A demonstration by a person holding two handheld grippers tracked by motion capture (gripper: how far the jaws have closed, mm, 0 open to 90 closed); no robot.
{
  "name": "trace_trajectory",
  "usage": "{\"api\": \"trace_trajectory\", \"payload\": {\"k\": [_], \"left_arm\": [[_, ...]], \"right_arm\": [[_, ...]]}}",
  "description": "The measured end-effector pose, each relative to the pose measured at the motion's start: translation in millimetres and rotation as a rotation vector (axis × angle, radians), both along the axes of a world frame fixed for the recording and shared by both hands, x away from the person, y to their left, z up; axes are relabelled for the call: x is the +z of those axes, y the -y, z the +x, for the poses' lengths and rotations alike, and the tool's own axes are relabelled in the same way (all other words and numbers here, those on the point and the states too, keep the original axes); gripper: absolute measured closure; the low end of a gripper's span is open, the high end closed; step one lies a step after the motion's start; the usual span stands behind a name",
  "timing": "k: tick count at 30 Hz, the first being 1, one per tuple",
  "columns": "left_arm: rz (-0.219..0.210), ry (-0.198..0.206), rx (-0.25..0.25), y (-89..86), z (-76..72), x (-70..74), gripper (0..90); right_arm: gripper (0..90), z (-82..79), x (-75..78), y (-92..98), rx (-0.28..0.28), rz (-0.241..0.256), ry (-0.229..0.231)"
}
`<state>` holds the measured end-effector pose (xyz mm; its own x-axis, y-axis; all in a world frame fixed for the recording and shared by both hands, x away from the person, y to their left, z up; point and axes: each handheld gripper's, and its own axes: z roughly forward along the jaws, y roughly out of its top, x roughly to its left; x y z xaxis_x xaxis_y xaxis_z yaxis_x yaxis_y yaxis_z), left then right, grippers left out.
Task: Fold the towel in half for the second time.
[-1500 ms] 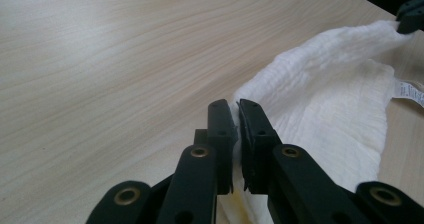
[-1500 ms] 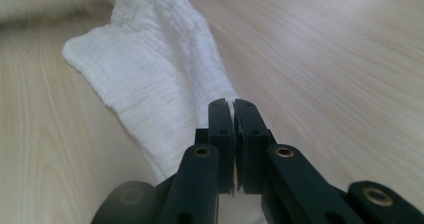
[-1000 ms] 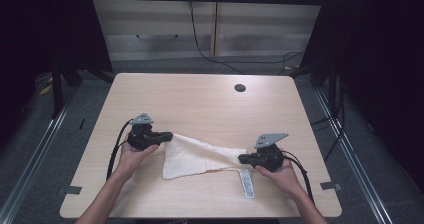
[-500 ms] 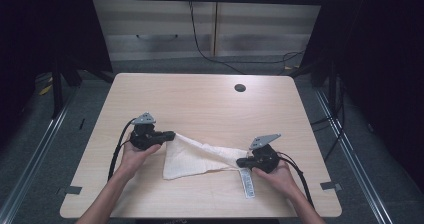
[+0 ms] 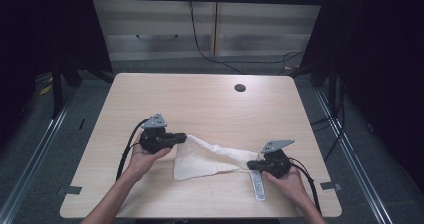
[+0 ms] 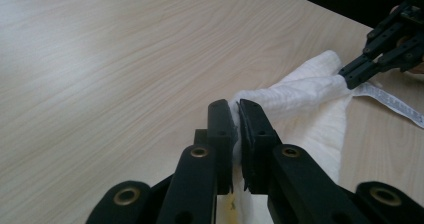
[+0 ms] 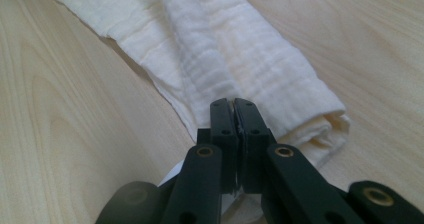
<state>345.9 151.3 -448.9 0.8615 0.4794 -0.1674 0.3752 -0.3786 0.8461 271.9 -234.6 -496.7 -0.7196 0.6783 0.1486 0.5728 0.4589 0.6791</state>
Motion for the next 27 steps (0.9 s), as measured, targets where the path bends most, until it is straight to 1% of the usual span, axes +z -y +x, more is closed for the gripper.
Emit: {"api": "trace_trajectory", "payload": {"k": [1,2,3,5,8,11,13,14,17,18,22,23,24,26,27], "left_arm": [[0.0,0.004,-0.005,0.8,-2.1,1.1,84.8],[0.011,0.012,-0.019,1.1,-5.0,2.3,84.8],[0.016,0.013,-0.03,0.9,-7.5,2.3,84.7],[0.03,0.016,-0.042,-0.8,-11.8,0.6,84.7],[0.06,0.02,-0.061,-2.1,-19.6,-3.2,84.8],[0.093,0.026,-0.081,-4.6,-27.3,-6.4,84.7],[0.113,0.032,-0.086,-5.7,-32.5,-8.9,84.7],[0.134,0.042,-0.095,-6.2,-35.3,-10.4,84.7],[0.164,0.034,-0.116,-5.0,-42.7,-17.5,84.7],[0.169,0.029,-0.122,-4.2,-44.1,-19.5,84.7],[0.202,0.018,-0.157,0.4,-54.1,-27.4,84.6],[0.219,0.015,-0.167,0.6,-56.9,-29.4,84.6],[0.226,0.016,-0.171,0.5,-57.7,-31.0,84.5],[0.237,-0.007,-0.185,-0.9,-60.0,-37.1,84.5],[0.246,-0.01,-0.188,-1.5,-61.2,-40.6,84.5]], "right_arm": [[88.3,0.4,-0.3,0.6,-0.001,0.006,-0.003],[88.3,0.3,-0.3,1.1,-0.003,0.006,-0.006],[88.3,0.2,-1.1,1.3,-0.003,0.02,-0.006],[88.3,-0.4,-0.9,0.9,-0.005,0.01,0.003],[88.3,-0.7,-0.4,0.7,-0.013,0.01,-0.01],[88.3,-1.2,-0.2,-0.2,-0.02,0.004,-0.001],[88.3,-2.1,0.0,-0.9,-0.025,0.001,-0.005],[88.3,-2.1,-0.1,-0.9,-0.025,0.002,-0.005],[88.3,-1.8,-0.4,-0.3,-0.026,0.005,-0.004],[88.3,-1.2,-1.0,-0.1,-0.02,0.014,0.0],[88.3,-1.8,-0.9,-0.2,-0.022,0.011,-0.001],[88.3,-1.8,-0.9,0.0,-0.021,0.01,0.0],[88.3,-1.8,-0.9,0.0,-0.021,0.01,0.0],[88.4,-2.1,-1.0,-0.4,-0.023,0.013,0.001],[88.3,-2.1,-1.1,-0.3,-0.021,0.009,0.005]]}}
